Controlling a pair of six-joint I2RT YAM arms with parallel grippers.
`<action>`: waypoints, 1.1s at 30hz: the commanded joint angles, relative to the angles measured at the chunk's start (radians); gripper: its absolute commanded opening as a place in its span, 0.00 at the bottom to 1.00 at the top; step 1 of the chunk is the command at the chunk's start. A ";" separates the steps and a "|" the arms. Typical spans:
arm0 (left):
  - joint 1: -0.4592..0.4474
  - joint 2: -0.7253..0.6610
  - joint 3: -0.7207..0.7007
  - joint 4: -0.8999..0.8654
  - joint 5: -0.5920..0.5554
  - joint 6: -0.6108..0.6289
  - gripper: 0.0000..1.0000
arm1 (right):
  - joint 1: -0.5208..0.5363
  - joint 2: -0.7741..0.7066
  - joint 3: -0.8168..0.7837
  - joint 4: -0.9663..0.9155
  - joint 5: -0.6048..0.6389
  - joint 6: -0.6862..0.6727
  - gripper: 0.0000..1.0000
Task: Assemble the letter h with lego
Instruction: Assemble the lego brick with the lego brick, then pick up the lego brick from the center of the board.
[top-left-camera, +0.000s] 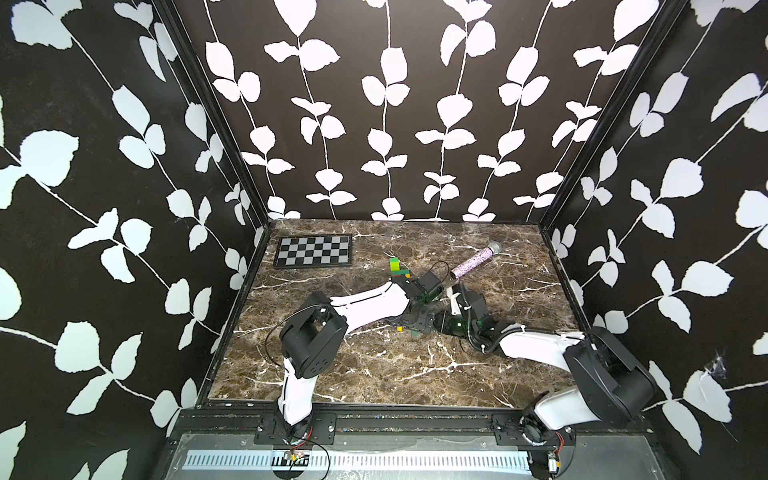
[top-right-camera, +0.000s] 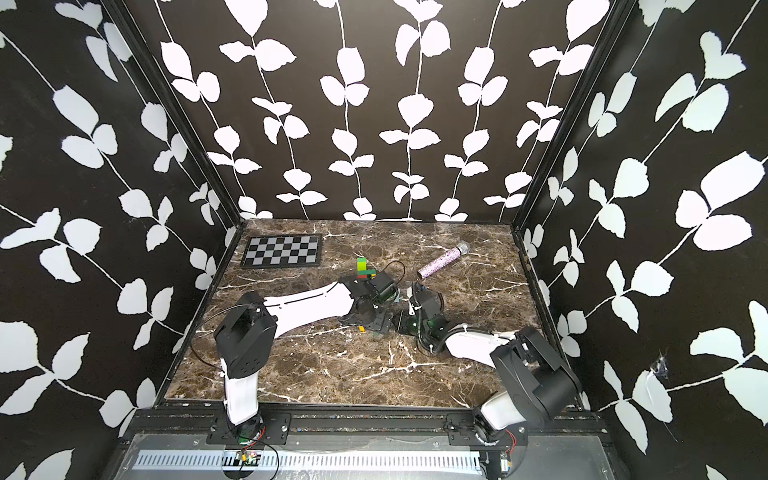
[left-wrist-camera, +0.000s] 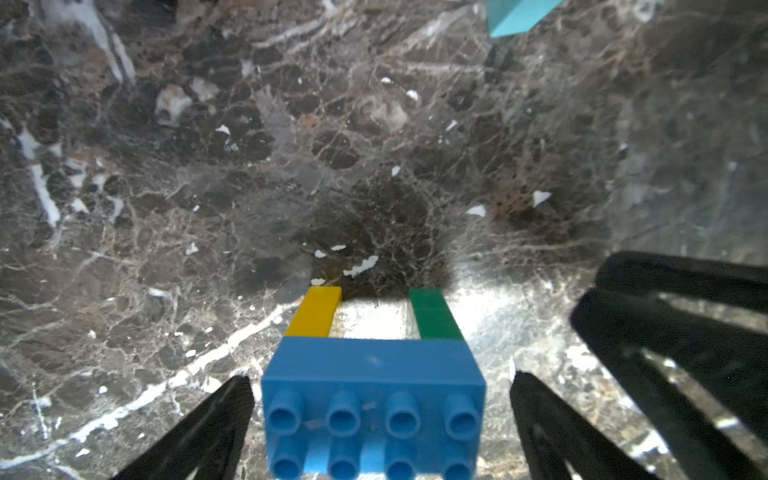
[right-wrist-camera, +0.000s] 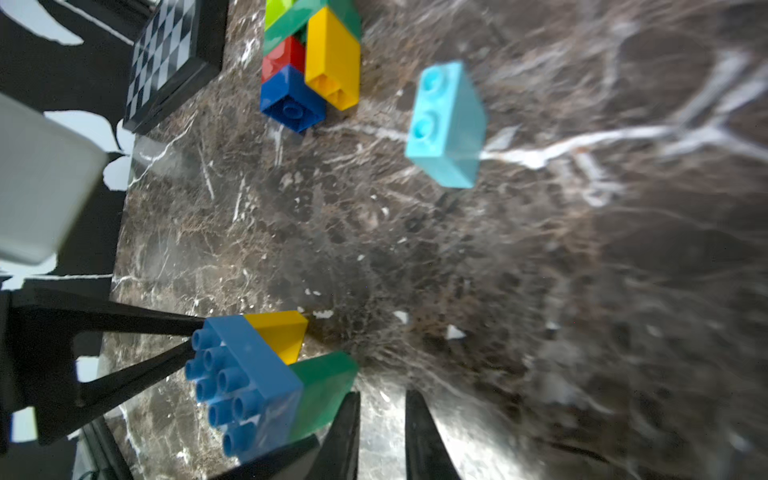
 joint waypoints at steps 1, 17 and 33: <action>0.000 -0.088 0.021 0.017 0.018 -0.023 0.99 | -0.023 -0.072 -0.029 -0.032 0.119 -0.011 0.28; 0.172 -0.308 -0.157 0.344 0.121 0.011 0.99 | -0.089 -0.162 -0.056 -0.112 0.346 -0.129 0.43; 0.081 0.322 0.571 -0.071 0.070 -0.012 0.70 | -0.160 -0.133 -0.076 -0.159 0.433 -0.027 0.43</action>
